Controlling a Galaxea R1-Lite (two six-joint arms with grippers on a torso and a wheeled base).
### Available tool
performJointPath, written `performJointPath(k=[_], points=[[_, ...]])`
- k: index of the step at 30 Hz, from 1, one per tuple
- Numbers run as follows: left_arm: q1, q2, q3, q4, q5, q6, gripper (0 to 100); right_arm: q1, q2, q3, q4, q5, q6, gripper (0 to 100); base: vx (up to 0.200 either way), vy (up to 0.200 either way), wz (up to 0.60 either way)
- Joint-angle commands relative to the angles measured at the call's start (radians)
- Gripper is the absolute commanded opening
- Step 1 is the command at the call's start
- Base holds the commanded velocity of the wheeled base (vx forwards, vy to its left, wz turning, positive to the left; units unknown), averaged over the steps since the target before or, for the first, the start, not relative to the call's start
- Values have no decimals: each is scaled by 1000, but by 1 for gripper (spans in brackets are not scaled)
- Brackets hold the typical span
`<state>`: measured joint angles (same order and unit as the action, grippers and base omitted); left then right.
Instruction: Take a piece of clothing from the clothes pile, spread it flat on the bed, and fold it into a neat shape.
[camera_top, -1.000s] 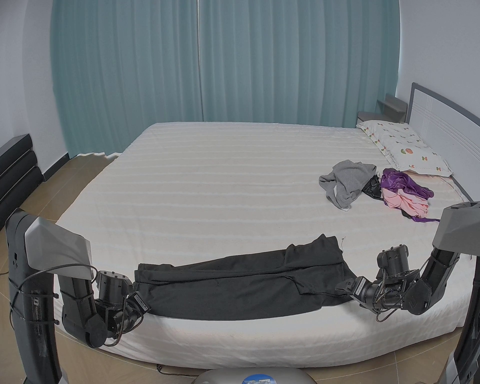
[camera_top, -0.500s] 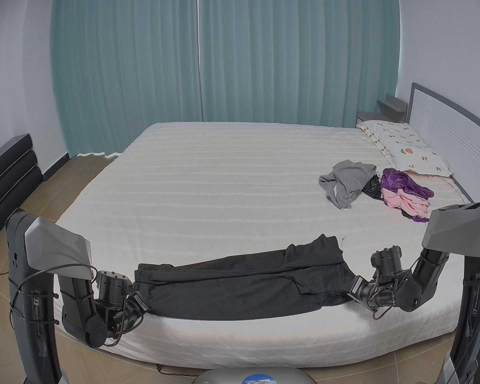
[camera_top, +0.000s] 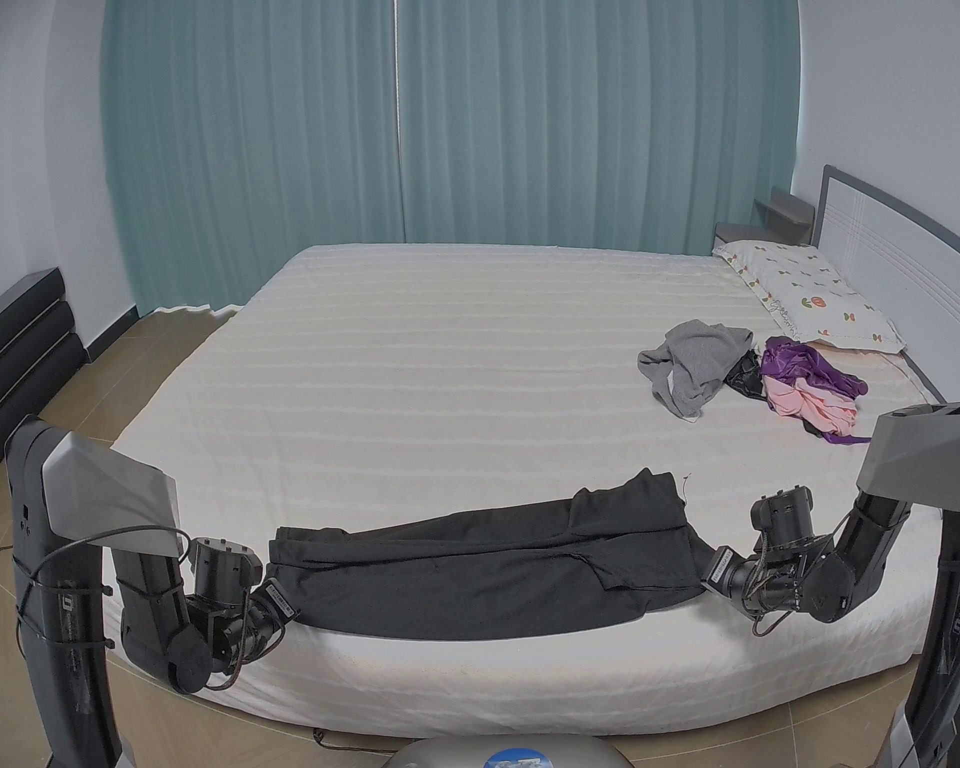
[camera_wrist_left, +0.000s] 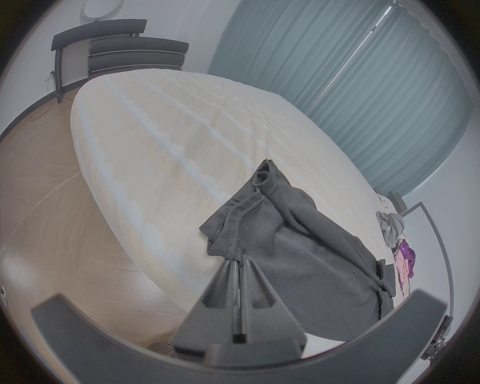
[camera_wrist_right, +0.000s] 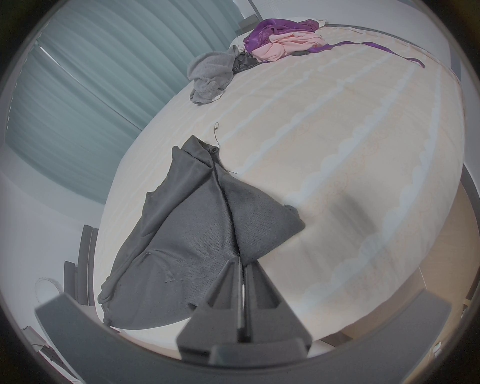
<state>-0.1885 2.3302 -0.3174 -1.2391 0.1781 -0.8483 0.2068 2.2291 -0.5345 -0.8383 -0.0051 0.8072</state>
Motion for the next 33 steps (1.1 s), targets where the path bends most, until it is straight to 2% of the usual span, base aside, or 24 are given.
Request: performJointPath(k=[1,6,11,18,26,31,32,33], points=[[17,-32,1,0,0,2,0,-3,-49,24,1,5,0,0,0,0,0],[44,-72,1,3,-2,6,0,-3,-97,53,5,42,0,0,0,0,0],[54,-83,1,9,-3,6,0,-4,-111,73,5,45,-19,0,0,0,0],[61,-77,26,10,-6,43,0,-4,-105,133,4,48,-115,0,0,0,0],[58,-51,55,10,-12,75,0,2,-77,162,2,48,-171,0,0,0,0],[52,-17,70,9,-14,87,0,11,-37,159,-5,47,-175,0,0,0,0],[50,-11,72,10,-14,94,0,13,-32,157,-5,47,-175,100,0,0,0],[49,-5,74,10,-14,98,0,14,-29,157,-5,47,-175,100,0,0,0]])
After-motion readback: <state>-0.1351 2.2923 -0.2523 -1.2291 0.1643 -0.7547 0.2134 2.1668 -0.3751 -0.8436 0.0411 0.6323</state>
